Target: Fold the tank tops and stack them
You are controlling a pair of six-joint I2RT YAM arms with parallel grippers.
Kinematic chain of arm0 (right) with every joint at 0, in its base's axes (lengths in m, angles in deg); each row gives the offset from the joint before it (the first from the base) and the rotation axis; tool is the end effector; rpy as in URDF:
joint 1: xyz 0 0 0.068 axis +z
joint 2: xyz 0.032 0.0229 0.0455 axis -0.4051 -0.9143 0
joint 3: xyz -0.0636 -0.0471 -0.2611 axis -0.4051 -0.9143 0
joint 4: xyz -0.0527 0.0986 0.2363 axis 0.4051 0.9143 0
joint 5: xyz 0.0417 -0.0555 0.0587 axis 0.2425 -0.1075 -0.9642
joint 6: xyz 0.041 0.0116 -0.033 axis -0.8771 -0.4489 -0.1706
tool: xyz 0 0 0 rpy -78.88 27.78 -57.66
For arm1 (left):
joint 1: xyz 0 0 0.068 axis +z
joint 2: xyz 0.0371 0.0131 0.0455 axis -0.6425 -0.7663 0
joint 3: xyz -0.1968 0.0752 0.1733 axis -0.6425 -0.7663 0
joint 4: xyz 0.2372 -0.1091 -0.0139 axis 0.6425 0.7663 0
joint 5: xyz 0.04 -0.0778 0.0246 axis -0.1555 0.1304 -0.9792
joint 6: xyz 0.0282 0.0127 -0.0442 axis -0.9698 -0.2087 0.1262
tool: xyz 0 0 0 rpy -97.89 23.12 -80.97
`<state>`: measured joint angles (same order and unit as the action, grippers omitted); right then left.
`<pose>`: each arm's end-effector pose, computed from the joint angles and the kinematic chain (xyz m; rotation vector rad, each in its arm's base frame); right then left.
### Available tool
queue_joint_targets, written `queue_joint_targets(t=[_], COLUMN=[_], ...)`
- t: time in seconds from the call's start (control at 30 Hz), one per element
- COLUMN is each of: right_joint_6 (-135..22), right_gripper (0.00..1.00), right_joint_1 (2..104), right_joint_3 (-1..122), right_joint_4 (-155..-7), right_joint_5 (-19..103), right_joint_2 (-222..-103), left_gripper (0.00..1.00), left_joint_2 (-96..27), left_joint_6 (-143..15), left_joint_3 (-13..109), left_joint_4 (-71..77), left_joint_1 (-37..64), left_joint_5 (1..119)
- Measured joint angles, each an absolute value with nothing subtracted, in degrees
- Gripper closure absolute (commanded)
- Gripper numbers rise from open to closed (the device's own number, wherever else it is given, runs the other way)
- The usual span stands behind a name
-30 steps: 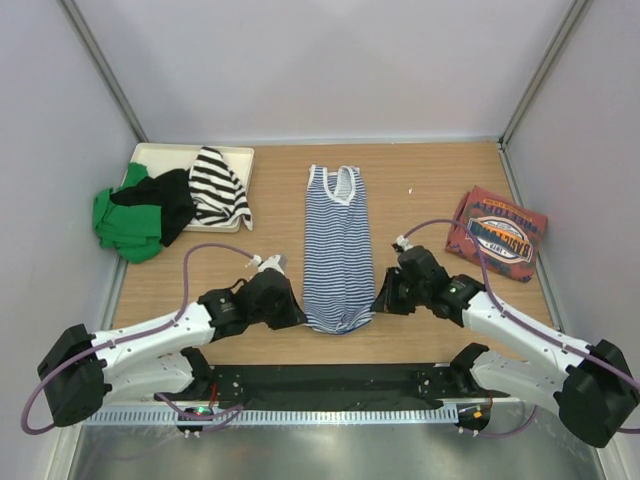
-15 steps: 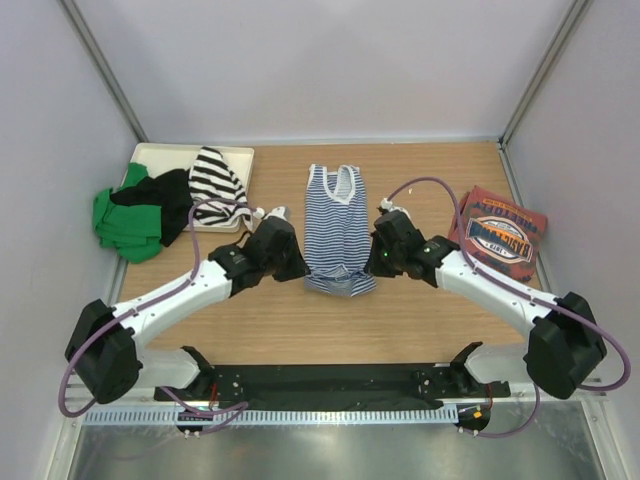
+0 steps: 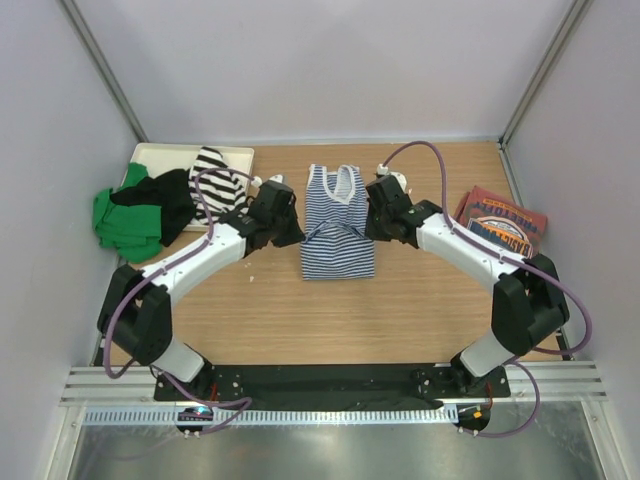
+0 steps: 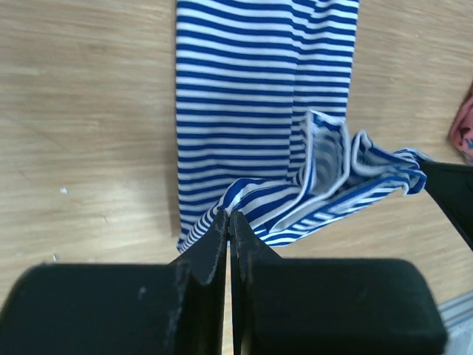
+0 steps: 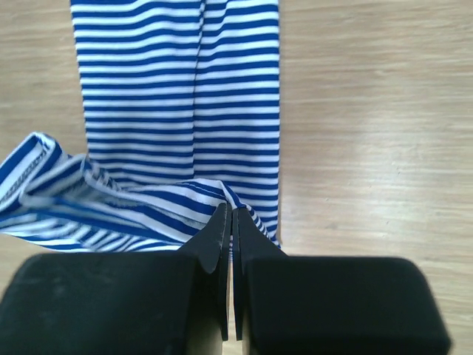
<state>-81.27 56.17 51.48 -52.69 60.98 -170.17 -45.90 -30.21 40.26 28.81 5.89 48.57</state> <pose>0.2848 0.1719 0.2571 0.0657 2.4486 0.2618 0.2751 -0.1840 0.2595 -0.2741 2.4444 -0.5858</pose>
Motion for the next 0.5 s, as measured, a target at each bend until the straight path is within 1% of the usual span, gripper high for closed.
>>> queue_joint_targets(t=[0.23,0.5], right_joint_6=[-79.81,-78.69], right_gripper=[0.99,0.99], right_joint_1=[52.74,50.62], right_joint_3=[53.89,55.02], right_joint_4=[-54.5,-56.73], right_joint_5=[60.69,58.73], right_joint_2=[-174.95,-177.71], left_gripper=[1.0,1.0], left_joint_2=[-53.88,-56.87], left_joint_6=[-32.44,-33.59], left_joint_3=[43.28,44.31], left_joint_4=[26.45,24.04], left_joint_1=[7.66,8.14], left_joint_5=[48.79,49.97])
